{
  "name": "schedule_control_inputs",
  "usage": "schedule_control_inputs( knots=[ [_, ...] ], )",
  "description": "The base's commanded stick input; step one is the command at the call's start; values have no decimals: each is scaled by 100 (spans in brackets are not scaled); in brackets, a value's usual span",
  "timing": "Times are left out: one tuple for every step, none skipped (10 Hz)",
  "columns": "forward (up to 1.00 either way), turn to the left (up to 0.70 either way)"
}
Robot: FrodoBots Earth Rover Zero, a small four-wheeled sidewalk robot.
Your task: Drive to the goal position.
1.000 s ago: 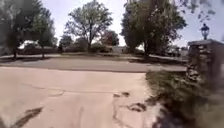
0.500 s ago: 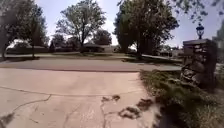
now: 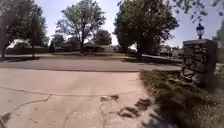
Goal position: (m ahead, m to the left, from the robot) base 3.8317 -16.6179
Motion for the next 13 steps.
schedule_control_inputs(
  knots=[
    [70,0],
    [70,0],
    [70,0],
    [70,0],
    [70,0],
    [70,0],
    [70,0],
    [70,0],
    [70,0],
    [70,0],
    [70,0],
    [70,0],
    [70,0]
  ],
)
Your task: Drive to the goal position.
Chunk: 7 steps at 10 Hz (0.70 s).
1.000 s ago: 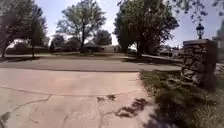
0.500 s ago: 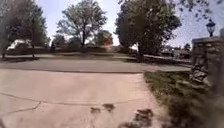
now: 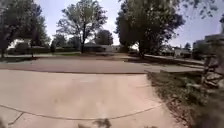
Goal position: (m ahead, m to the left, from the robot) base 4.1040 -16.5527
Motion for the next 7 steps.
schedule_control_inputs(
  knots=[
    [70,0],
    [70,0],
    [70,0],
    [70,0],
    [70,0],
    [70,0],
    [70,0]
  ],
)
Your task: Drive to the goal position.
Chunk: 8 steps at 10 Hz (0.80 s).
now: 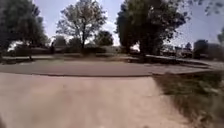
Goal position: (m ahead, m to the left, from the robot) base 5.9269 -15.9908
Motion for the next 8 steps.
schedule_control_inputs(
  knots=[
    [70,0],
    [70,0],
    [70,0],
    [70,0],
    [70,0],
    [70,0],
    [70,0],
    [70,0]
  ],
)
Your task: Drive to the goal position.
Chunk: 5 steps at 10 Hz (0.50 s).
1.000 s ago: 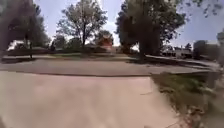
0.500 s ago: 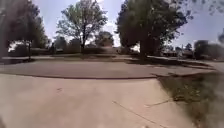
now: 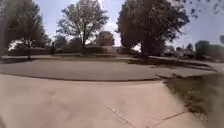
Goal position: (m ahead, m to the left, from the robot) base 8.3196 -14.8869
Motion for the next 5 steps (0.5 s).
schedule_control_inputs(
  knots=[
    [70,0],
    [70,0],
    [70,0],
    [70,0],
    [70,0]
  ],
)
